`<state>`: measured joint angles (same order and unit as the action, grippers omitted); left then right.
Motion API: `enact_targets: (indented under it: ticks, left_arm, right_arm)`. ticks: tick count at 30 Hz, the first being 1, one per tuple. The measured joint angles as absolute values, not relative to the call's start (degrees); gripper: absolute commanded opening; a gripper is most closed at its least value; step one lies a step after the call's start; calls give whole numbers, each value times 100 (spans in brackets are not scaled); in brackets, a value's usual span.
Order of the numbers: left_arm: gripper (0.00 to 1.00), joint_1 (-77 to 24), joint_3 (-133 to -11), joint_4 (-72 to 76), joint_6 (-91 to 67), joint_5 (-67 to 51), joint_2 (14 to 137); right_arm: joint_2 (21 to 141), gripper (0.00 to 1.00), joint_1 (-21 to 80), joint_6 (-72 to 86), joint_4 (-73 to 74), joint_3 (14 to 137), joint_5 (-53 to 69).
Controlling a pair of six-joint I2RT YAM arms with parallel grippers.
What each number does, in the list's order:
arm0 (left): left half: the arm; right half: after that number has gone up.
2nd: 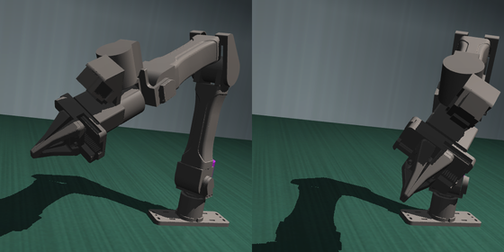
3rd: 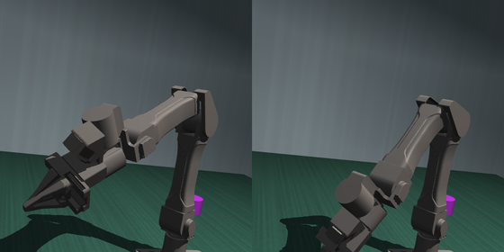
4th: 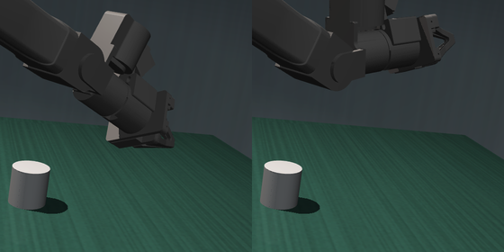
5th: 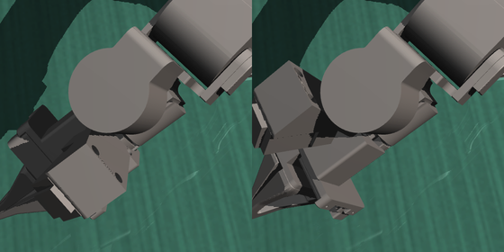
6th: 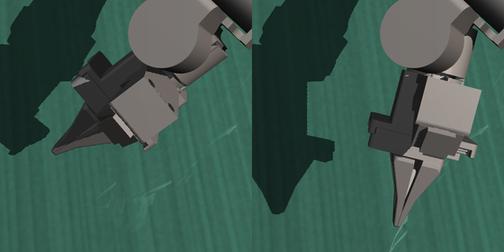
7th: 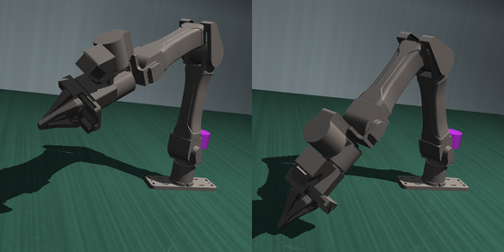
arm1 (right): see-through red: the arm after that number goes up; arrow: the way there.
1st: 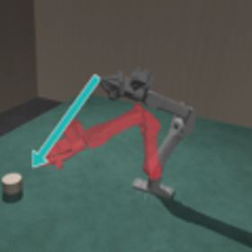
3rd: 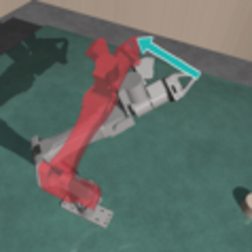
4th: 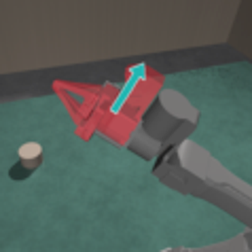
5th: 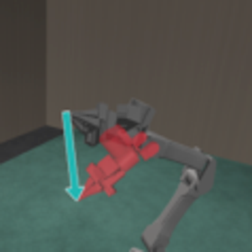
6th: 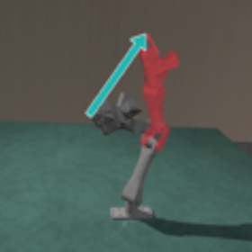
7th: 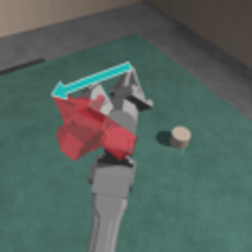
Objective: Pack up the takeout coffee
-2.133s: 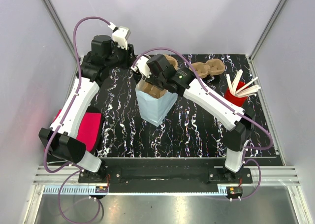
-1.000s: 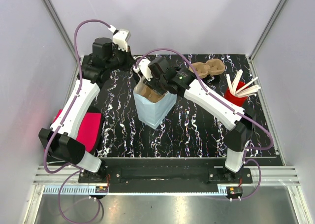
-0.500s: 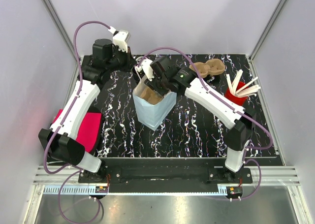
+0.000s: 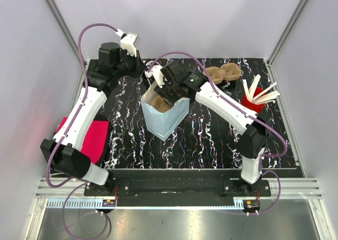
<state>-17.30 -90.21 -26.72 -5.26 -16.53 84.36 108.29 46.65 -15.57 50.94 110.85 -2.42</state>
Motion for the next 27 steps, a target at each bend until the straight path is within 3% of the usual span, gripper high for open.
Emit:
enact_targets:
  ticks: [17, 27]
  left_arm:
    - [0, -1730, -8805, -2532, -650, -1649, 8326]
    - [0, -1730, -8744, -2502, -659, -1647, 8256]
  right_arm:
    - [10984, 40, 4604, -1444, 5094, 10892, -185]
    - [11054, 45, 4604, -1415, 5103, 10890, -180]
